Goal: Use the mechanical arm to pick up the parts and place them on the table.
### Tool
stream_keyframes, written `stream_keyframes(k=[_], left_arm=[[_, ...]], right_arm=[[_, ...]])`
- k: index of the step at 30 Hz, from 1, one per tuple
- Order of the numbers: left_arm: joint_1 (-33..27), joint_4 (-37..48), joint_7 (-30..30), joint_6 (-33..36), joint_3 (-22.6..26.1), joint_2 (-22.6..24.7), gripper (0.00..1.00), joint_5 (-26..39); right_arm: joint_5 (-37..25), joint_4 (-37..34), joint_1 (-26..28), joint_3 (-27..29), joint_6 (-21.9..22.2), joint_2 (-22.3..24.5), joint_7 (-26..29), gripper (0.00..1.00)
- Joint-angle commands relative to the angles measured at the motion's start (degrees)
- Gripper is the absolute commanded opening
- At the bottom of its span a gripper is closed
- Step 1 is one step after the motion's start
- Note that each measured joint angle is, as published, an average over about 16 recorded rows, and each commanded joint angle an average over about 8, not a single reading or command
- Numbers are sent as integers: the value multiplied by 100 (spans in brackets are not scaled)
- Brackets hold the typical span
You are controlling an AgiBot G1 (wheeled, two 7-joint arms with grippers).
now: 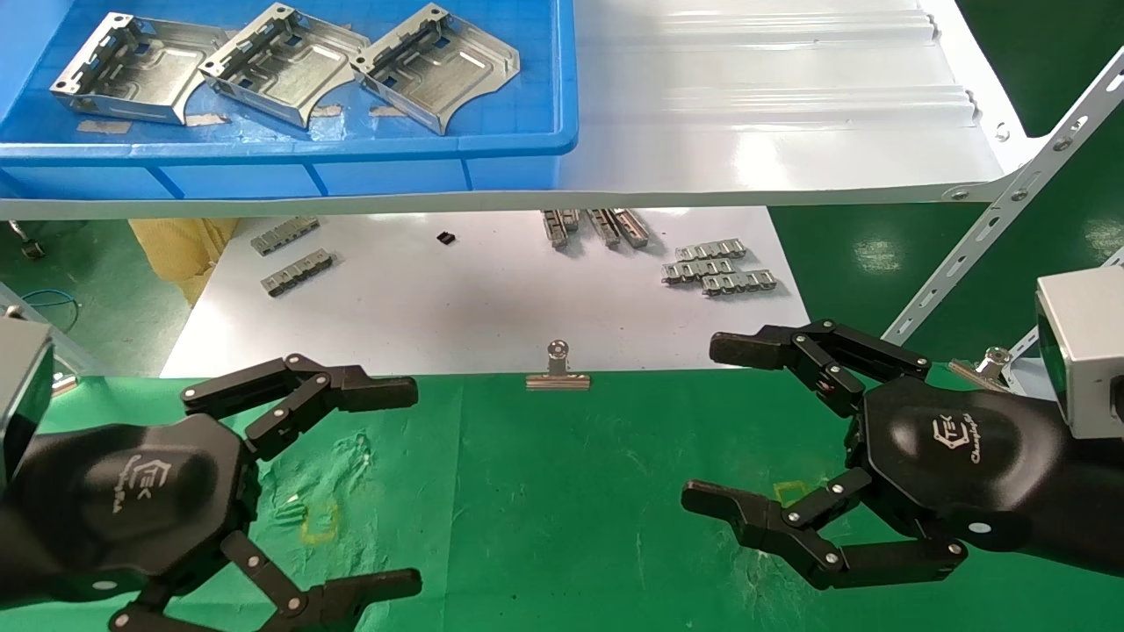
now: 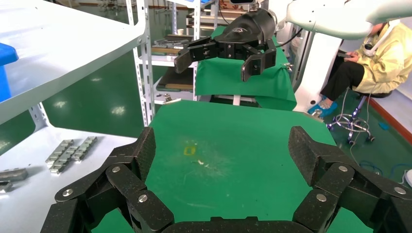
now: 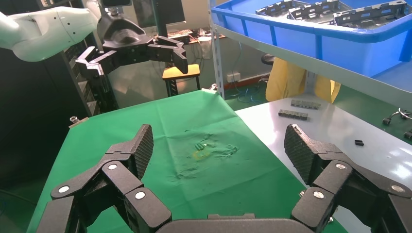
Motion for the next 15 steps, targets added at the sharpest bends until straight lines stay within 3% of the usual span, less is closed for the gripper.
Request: stream_keyframes(k=[1,10,11,15], left_arm=[[0,0,0,0,0,0,100,0],[0,0,0,0,0,0,100,0],[0,0,0,0,0,0,100,0],[0,0,0,0,0,0,100,0]], right_arm=[[0,0,0,0,0,0,0,100],[0,0,0,0,0,0,0,100],[0,0,0,0,0,0,0,92],[0,0,0,0,0,0,0,42]])
